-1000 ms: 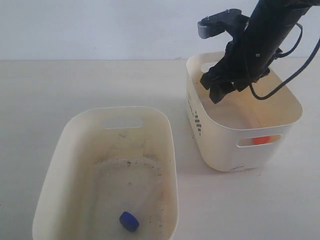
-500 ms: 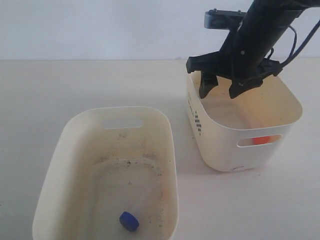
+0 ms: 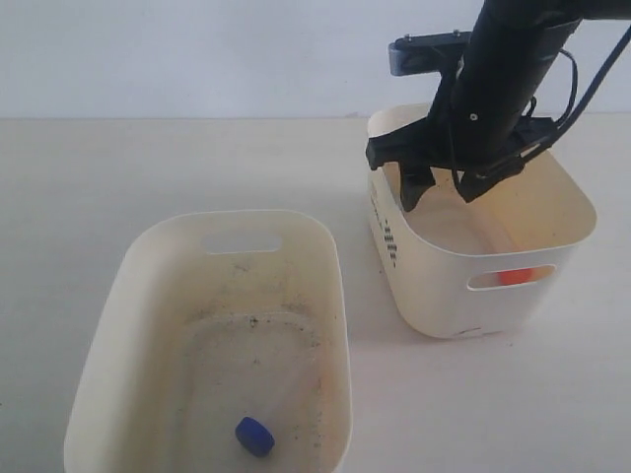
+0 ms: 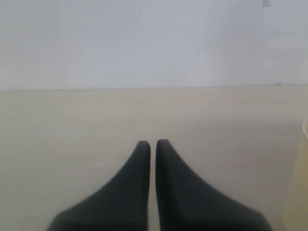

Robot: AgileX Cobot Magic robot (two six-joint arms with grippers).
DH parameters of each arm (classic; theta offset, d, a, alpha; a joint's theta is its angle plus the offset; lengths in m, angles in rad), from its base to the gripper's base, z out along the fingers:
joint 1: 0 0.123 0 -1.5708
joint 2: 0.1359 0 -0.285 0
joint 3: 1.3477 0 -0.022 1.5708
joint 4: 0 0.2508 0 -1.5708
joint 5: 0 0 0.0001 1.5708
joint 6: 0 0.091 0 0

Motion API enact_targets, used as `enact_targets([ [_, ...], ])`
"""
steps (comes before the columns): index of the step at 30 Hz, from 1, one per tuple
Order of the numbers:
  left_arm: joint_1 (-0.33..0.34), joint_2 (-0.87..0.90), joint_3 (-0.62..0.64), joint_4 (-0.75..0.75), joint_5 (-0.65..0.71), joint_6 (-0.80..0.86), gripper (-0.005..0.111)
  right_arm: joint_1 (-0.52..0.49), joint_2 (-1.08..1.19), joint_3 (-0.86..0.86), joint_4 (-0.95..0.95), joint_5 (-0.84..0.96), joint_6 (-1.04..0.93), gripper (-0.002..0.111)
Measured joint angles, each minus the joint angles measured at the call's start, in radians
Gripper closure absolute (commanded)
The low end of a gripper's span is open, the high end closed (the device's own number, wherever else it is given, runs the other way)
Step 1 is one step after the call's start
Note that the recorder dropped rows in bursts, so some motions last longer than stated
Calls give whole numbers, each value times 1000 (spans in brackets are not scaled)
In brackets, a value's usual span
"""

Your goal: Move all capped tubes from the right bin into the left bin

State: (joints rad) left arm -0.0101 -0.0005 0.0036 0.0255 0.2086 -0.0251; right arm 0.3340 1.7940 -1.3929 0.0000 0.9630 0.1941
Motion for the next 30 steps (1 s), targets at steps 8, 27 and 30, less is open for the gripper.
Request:
enact_targets([
  [8,0,0,0,0,0,0,102,5,21,44,72,10,21,46],
  [27,0,0,0,0,0,0,102,5,24,47,139,-56,121,46],
  [30,0,0,0,0,0,0,102,5,24,47,136,-49,98,46],
])
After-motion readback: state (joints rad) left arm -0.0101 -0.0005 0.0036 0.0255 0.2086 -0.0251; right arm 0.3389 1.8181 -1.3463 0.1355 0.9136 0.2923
